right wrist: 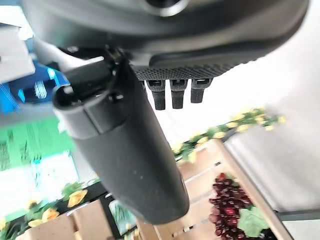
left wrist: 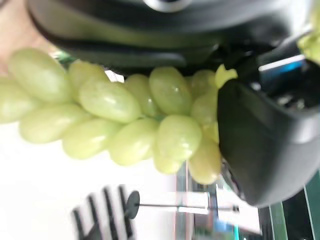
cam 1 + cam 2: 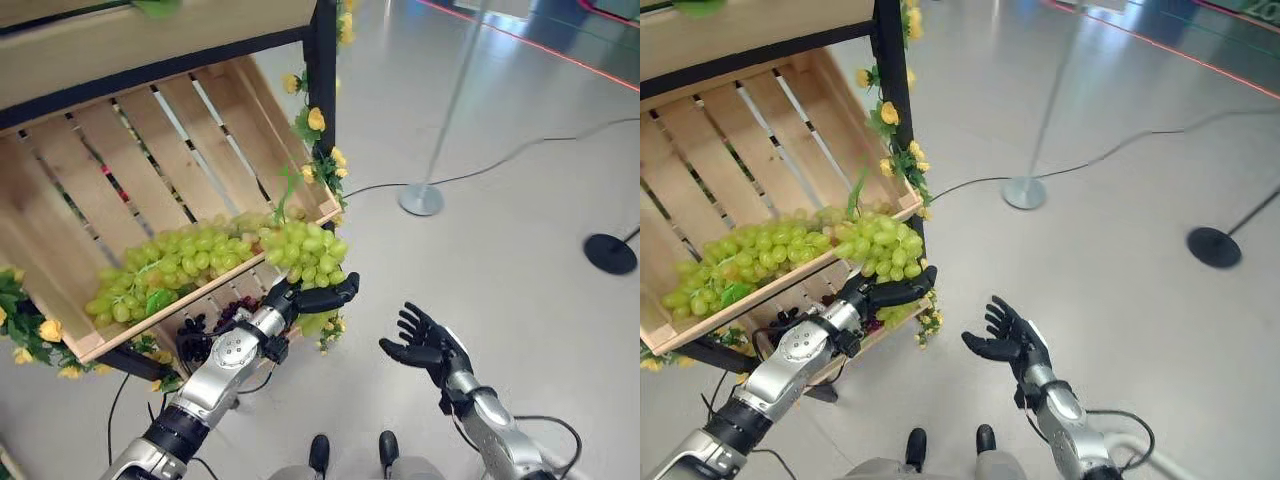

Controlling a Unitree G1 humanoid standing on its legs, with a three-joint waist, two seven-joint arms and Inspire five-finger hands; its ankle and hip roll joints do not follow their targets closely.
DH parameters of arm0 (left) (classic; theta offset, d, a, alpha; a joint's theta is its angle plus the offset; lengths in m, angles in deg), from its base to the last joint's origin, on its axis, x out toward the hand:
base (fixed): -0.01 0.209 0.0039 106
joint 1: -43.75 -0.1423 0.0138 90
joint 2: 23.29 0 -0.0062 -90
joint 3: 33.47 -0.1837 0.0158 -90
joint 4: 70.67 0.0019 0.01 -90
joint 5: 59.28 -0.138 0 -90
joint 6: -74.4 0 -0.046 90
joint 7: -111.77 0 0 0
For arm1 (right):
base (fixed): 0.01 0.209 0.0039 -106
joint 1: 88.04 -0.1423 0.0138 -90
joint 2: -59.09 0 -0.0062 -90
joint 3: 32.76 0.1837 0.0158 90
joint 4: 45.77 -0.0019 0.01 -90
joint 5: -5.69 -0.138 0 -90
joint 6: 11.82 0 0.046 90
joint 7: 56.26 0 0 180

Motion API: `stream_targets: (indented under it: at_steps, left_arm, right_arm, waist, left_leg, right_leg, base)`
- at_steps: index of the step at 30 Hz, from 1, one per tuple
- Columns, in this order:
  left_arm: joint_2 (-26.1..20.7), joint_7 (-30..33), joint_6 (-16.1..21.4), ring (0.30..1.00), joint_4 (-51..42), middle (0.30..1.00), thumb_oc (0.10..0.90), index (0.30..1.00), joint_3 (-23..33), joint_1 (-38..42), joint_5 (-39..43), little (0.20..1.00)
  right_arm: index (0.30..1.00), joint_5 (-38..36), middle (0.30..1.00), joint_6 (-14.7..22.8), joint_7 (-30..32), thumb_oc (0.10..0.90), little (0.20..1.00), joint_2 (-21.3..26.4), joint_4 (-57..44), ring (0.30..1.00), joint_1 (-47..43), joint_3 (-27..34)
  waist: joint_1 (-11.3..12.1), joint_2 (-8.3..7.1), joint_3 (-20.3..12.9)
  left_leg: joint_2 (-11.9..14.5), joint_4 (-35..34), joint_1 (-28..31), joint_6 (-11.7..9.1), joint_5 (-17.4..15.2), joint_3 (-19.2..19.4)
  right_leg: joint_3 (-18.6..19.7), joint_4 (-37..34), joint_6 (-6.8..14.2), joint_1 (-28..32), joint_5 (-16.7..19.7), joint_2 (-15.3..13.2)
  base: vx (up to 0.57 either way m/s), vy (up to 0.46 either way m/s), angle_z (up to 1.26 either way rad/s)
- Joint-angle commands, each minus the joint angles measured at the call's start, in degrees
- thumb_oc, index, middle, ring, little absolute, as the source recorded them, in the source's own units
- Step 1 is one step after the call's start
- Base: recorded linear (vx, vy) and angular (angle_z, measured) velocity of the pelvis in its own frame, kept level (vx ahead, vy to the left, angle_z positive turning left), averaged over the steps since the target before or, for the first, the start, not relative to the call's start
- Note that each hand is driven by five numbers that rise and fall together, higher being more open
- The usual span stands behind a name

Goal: Pick up the fruits from the basket on one side to the basket on the other side

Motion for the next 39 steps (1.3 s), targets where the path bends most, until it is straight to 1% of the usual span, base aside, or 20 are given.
stream_targets:
  at_steps: [1, 2, 4, 6, 7, 8, 9, 12, 15, 17, 20, 22, 23, 28, 29, 30, 33, 35, 36, 39]
  left_arm:
    - [2.5, -1.2, 10.5, 0.300, -8.0, 0.300, 0.400, 0.300, 3.7, 8.6, 1.8, 0.300]
    - [2.5, -1.2, 10.6, 0.300, -8.4, 0.300, 0.400, 0.300, 4.3, 9.0, 1.8, 0.300]
    - [2.1, -2.2, 9.7, 0.300, -8.6, 0.300, 0.400, 0.300, 4.8, 9.9, 3.2, 0.300]
    - [1.6, -2.8, 8.8, 0.300, -9.5, 0.300, 0.400, 0.300, 5.0, 10.3, 3.0, 0.300]
    - [0.0, -4.1, 7.9, 0.300, -10.9, 0.300, 0.400, 0.300, 5.1, 10.6, 4.8, 0.300]
    - [-0.1, -5.0, 7.3, 0.300, -11.4, 0.300, 0.400, 0.300, 5.3, 10.3, 5.6, 0.300]
    - [0.1, -6.5, 5.7, 0.300, -13.2, 0.300, 0.400, 0.300, 5.8, 9.5, 6.2, 0.300]
    - [0.4, -9.0, 3.7, 0.300, -16.4, 0.300, 0.400, 0.300, 5.6, 8.3, 8.2, 0.300]
    - [0.3, -10.3, 2.7, 0.300, -18.7, 0.300, 0.400, 0.300, 5.5, 7.5, 10.2, 0.300]
    - [0.4, -10.3, 0.8, 0.300, -21.6, 0.300, 0.400, 0.300, 6.6, 6.6, 13.1, 0.300]
    - [0.3, -11.1, 0.3, 0.300, -23.6, 0.300, 0.400, 0.300, 7.6, 6.0, 15.2, 0.300]
    - [0.3, -12.0, -0.9, 0.300, -25.0, 0.300, 0.400, 0.300, 8.2, 5.5, 17.3, 0.300]
    - [0.1, -13.1, -3.0, 0.300, -26.6, 0.300, 0.400, 0.300, 8.8, 5.1, 18.7, 0.300]
    - [-0.3, -17.9, -6.9, 0.300, -29.9, 0.300, 0.400, 0.300, 9.0, 4.5, 22.8, 0.300]
    - [-0.4, -19.1, -8.6, 0.300, -30.7, 0.300, 0.400, 0.300, 9.1, 4.5, 24.7, 0.300]
    - [-0.4, -19.6, -9.5, 0.300, -31.1, 0.300, 0.400, 0.300, 9.1, 4.5, 25.9, 0.300]
    - [0.2, -18.8, -12.5, 0.300, -32.4, 0.300, 0.400, 0.300, 9.1, 4.3, 30.2, 0.300]
    - [0.8, -16.5, -14.5, 0.300, -32.2, 0.300, 0.400, 0.300, 9.8, 4.3, 34.9, 0.300]
    - [0.9, -16.5, -14.6, 0.300, -32.2, 0.300, 0.400, 0.300, 9.8, 4.3, 35.1, 0.300]
    - [2.2, -13.6, -14.9, 0.300, -31.4, 0.300, 0.400, 0.300, 10.7, 4.4, 39.4, 0.300]
  right_arm:
    - [0.900, -1.7, 0.900, 6.2, 1.2, 0.800, 0.900, 1.7, -6.9, 0.900, -3.0, 2.8]
    - [0.900, -1.6, 0.900, 6.6, 0.7, 0.800, 0.900, 1.5, -6.0, 0.900, -3.3, 2.7]
    - [0.900, -1.4, 0.900, 5.8, 1.4, 0.800, 0.900, 0.4, -5.4, 0.900, -2.8, 2.9]
    - [0.900, -2.2, 0.900, 5.5, 1.5, 0.800, 0.900, 0.3, -5.5, 0.900, -2.3, 2.9]
    - [0.900, -1.9, 0.900, 5.1, 1.9, 0.800, 0.900, -0.1, -5.3, 0.900, -1.7, 2.5]
    - [0.900, -1.4, 0.900, 4.9, 2.1, 0.800, 0.900, -0.3, -4.9, 0.900, -1.6, 2.4]
    - [0.900, -0.7, 0.900, 4.1, 2.5, 0.800, 0.900, -0.9, -4.4, 0.900, -1.6, 2.1]
    - [0.900, -0.2, 0.900, 3.1, 3.3, 0.800, 0.900, -1.8, -3.3, 0.900, -1.5, 0.8]
    - [0.900, -0.2, 0.900, 3.2, 4.4, 0.800, 0.900, -2.3, -1.7, 0.900, -1.7, -0.2]
    - [0.900, 0.2, 0.900, 3.0, 4.9, 0.800, 0.900, -2.8, -0.2, 0.900, -1.7, -0.5]
    - [0.900, 0.3, 0.900, 2.1, 4.9, 0.800, 0.900, -3.2, 0.6, 0.900, -1.5, -0.9]
    - [0.900, 0.5, 0.900, 1.5, 4.7, 0.800, 0.900, -3.4, 1.0, 0.900, -1.2, -1.0]
    - [0.900, 0.5, 0.900, 1.3, 4.7, 0.800, 0.900, -3.6, 1.6, 0.900, -1.0, -1.2]
    - [0.900, 0.9, 0.900, 0.9, 5.8, 0.800, 0.900, -4.2, 3.7, 0.900, -1.4, -2.1]
    - [0.900, 0.9, 0.900, 1.0, 6.3, 0.800, 0.900, -4.4, 4.3, 0.900, -1.6, -2.5]
    - [0.900, 1.2, 0.900, 1.0, 6.5, 0.800, 0.900, -4.5, 4.8, 0.900, -1.7, -2.7]
    - [0.900, 1.8, 0.900, 0.9, 7.4, 0.800, 0.900, -4.8, 5.8, 0.900, -2.1, -3.5]
    - [0.900, 2.1, 0.900, 1.2, 7.8, 0.800, 0.900, -5.2, 6.9, 0.900, -2.4, -3.8]
    - [0.900, 2.1, 0.900, 1.3, 7.8, 0.800, 0.900, -5.2, 7.0, 0.900, -2.4, -3.9]
    - [0.900, 2.3, 0.900, 1.3, 7.9, 0.800, 0.900, -5.3, 7.8, 0.900, -2.6, -3.8]
  waist:
    - [0.3, -0.65, -3.8]
    - [0.2, 0.16, -4.1]
    - [0.2, 1.07, -4.7]
    - [0.3, 1.33, -5.1]
    - [0.5, 1.53, -5.8]
    - [0.7, 1.61, -6.0]
    - [0.9, 1.76, -6.4]
    - [1.6, 1.93, -7.0]
    - [2.2, 1.98, -7.4]
    - [2.8, 2.05, -7.7]
    - [3.3, 2.06, -7.7]
    - [3.7, 2.04, -7.7]
    - [4.2, 2.03, -7.8]
    - [5.4, 2.29, -7.7]
    - [5.7, 2.44, -7.8]
    - [5.8, 2.52, -7.8]
    - [6.3, 2.79, -7.9]
    - [6.7, 2.97, -8.0]
    - [6.7, 2.98, -8.0]
    - [7.1, 3.14, -8.1]
  left_leg:
    - [7.0, 6.9, -2.3, -5.3, -2.9, 4.9]
    - [8.1, 3.0, -1.1, -5.8, -2.0, 6.6]
    - [8.4, -0.6, -0.1, -6.0, -0.7, 6.8]
    - [8.3, -1.3, 0.0, -6.0, -0.5, 5.9]
    - [8.0, -1.6, 0.2, -6.2, -1.0, 5.1]
    - [8.0, -1.8, 0.4, -6.2, -1.1, 5.1]
    - [8.1, -1.9, 0.8, -6.3, -1.3, 5.2]
    - [8.0, -1.9, 1.0, -6.2, -1.6, 5.0]
    - [8.1, -1.9, 1.2, -6.2, -1.8, 4.8]
    - [8.2, -1.9, 1.2, -6.3, -1.9, 4.6]
    - [8.4, -1.9, 1.1, -6.4, -1.9, 4.2]
    - [8.4, -1.9, 0.9, -6.5, -1.9, 3.9]
    - [8.6, -1.9, 0.7, -6.7, -1.8, 3.7]
    - [8.9, -1.9, 0.1, -7.1, -1.2, 2.8]
    - [8.9, -1.9, 0.0, -7.2, -1.1, 2.6]
    - [9.0, -1.9, -0.1, -7.3, -1.0, 2.5]
    - [9.0, -1.9, -0.4, -7.6, -0.7, 2.1]
    - [9.0, -1.9, -0.6, -7.7, -0.5, 1.7]
    - [8.9, -1.9, -0.6, -7.7, -0.5, 1.7]
    - [8.9, -1.9, -0.8, -7.8, -0.2, 1.3]
  right_leg:
    - [-3.7, 1.5, 1.7, 0.7, 0.4, -3.0]
    - [-5.5, 0.7, 2.0, 1.0, 0.4, -3.5]
    - [-6.9, 0.8, 2.4, 1.5, -0.3, -3.8]
    - [-7.4, 0.9, 2.5, 1.6, -0.7, -3.9]
    - [-7.7, 0.9, 2.5, 1.6, -1.1, -4.0]
    - [-7.9, 0.7, 2.6, 1.7, -1.1, -4.1]
    - [-8.3, 0.5, 2.7, 2.0, -1.2, -4.3]
    - [-8.7, 0.4, 2.7, 2.5, -1.5, -4.5]
    - [-8.9, 0.4, 2.6, 2.9, -1.7, -4.5]
    - [-9.2, 0.2, 2.6, 3.2, -1.9, -4.4]
    - [-9.4, 0.2, 2.5, 3.4, -2.1, -4.4]
    - [-9.6, 0.1, 2.5, 3.5, -2.2, -4.4]
    - [-9.9, 0.1, 2.4, 3.6, -2.3, -4.4]
    - [-10.8, 0.1, 2.2, 3.8, -2.6, -4.2]
    - [-11.0, 0.1, 2.1, 3.9, -2.7, -4.2]
    - [-11.1, 0.1, 2.0, 3.9, -2.8, -4.2]
    - [-11.5, 0.1, 1.9, 4.1, -3.0, -4.2]
    - [-11.9, 0.1, 1.7, 4.3, -3.1, -4.2]
    - [-11.9, 0.1, 1.7, 4.3, -3.1, -4.2]
    - [-12.4, 0.1, 1.5, 4.5, -3.3, -4.1]
  base:
    - [-0.01, 0.045, 0.61]
    - [0.01, 0.070, 0.38]
    - [0.04, 0.071, 0.22]
    - [0.04, 0.020, 0.26]
    - [0.06, 0.003, 0.11]
    - [0.09, 0.002, 0.13]
    - [0.06, -0.002, 0.14]
    - [0.07, -0.014, 0.07]
    - [0.06, -0.031, 0.15]
    - [0.04, -0.025, 0.06]
    - [0.02, -0.019, 0.02]
    - [0.02, -0.046, 0.00]
    - [0.02, -0.063, 0.01]
    - [0.00, -0.058, 0.15]
    - [0.00, -0.041, 0.10]
    - [0.00, -0.034, 0.09]
    - [0.00, -0.024, 0.20]
    - [0.00, -0.010, 0.04]
    - [0.00, -0.019, 0.05]
    - [0.01, -0.012, 0.04]
